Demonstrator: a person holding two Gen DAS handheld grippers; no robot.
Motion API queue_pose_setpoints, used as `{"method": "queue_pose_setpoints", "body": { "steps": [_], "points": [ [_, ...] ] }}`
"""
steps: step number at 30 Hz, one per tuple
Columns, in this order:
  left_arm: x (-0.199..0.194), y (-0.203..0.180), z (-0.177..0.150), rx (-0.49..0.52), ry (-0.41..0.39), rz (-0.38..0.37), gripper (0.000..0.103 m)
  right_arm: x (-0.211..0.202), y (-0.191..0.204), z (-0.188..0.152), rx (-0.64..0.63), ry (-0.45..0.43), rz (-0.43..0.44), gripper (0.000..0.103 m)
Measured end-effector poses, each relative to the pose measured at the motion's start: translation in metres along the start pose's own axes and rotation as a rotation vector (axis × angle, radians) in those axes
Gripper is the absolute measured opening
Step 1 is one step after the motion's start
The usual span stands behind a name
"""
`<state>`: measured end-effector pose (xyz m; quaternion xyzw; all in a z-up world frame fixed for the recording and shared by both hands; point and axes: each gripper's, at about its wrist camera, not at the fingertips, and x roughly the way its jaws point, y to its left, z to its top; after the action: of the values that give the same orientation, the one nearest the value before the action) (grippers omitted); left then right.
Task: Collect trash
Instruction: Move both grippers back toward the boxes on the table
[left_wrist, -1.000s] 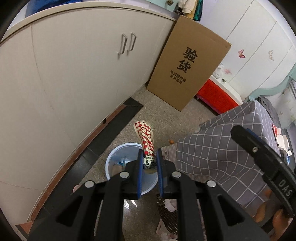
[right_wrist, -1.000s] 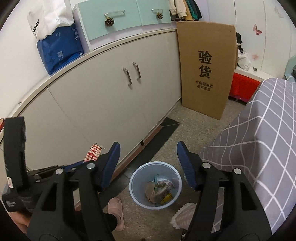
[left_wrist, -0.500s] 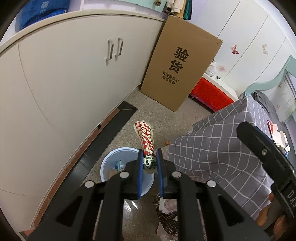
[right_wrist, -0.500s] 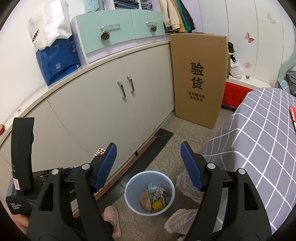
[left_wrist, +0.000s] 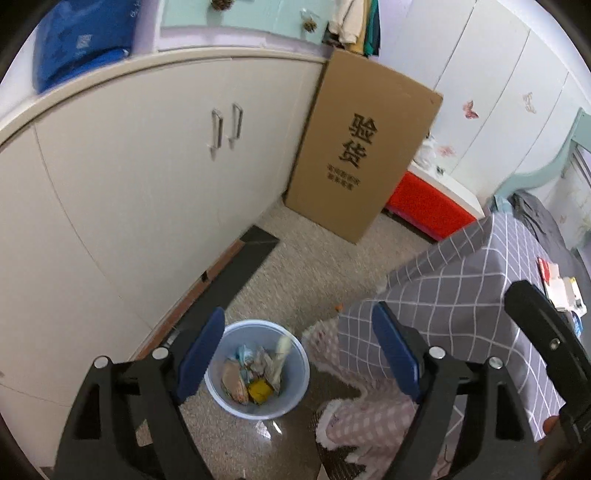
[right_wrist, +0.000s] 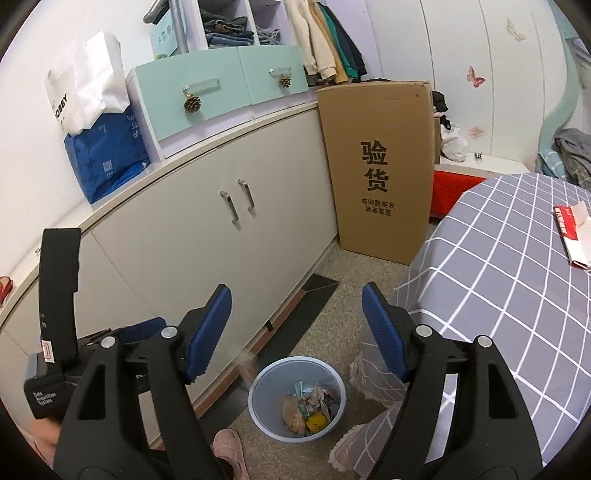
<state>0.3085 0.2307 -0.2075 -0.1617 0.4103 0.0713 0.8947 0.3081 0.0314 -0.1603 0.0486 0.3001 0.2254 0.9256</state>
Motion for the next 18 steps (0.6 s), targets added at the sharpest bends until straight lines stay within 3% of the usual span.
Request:
{"method": "queue_pose_setpoints", "body": {
  "steps": [10, 18],
  "points": [
    [-0.023, -0.019, -0.003, 0.012, -0.033, -0.024, 0.080, -0.021, -0.016, 0.003, 0.033, -0.024, -0.006, 0.073],
    [-0.052, -0.061, -0.004, 0.061, -0.087, -0.058, 0.080, -0.061, -0.050, 0.010, 0.076, -0.079, -0.030, 0.073]
  ]
}}
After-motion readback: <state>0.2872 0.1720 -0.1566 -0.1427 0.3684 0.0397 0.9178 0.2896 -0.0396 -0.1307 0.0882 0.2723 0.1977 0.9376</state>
